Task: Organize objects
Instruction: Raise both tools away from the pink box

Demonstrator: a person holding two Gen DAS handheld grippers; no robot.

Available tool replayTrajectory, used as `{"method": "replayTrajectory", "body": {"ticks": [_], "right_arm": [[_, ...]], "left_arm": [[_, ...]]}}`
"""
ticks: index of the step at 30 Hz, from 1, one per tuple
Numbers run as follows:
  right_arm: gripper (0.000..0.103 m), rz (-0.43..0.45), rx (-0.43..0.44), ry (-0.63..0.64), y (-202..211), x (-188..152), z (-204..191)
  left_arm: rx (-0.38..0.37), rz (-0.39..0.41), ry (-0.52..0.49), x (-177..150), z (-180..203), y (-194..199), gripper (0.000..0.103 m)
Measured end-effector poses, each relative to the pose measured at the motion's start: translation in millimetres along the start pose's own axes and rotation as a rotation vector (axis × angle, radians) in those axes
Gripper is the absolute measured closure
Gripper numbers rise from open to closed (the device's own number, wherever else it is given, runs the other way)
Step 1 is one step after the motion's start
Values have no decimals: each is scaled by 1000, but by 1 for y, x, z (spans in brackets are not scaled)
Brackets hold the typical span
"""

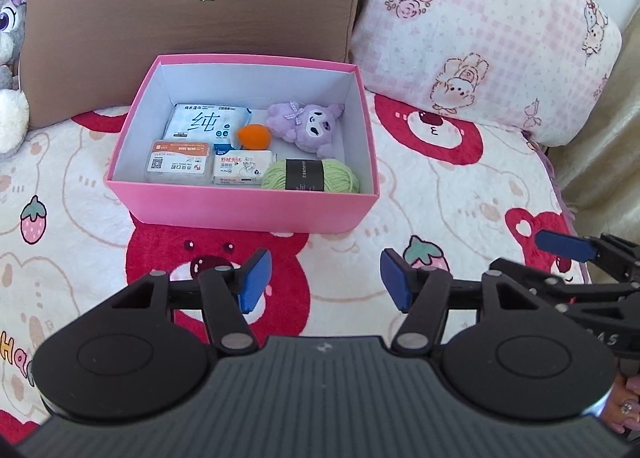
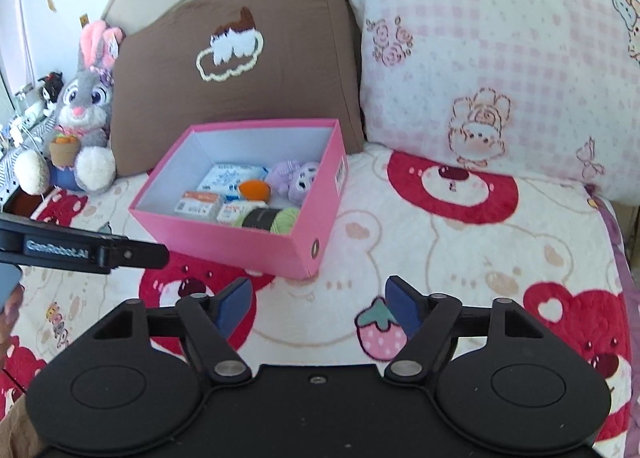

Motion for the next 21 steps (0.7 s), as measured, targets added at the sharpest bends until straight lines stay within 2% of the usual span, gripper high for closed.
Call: {"method": "replayTrajectory", "body": {"ticks": [4,8,11,15,21], "right_arm": [[13,-13,-43,-3,0,-7,-2],[10,0,-144,7,1,-7,4],[10,-13,-124,-9,1,-5,9],[10,-31,-138,-34,4,-6,16],[10,-42,-163,-50,5,-3,25]], "left_arm": [[10,15,-52,-5,13,5,37],[-20,41,-84,-8,26,11,17],[-24,62,-94,-8,35,15,6],[13,49,-112,-9,41,13,1],[82,-34,-75,-13,32,4,0]]}}
Point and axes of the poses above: each gripper's, at about its wrist camera, not at the fingertips, and y roughly against the way its jaws point, z to its right, x to its top, the point moved 1 cm from there along -y, roughly the way its jaws point, and after that the axes turned 11 degrees about z, right-handed, at the moved point
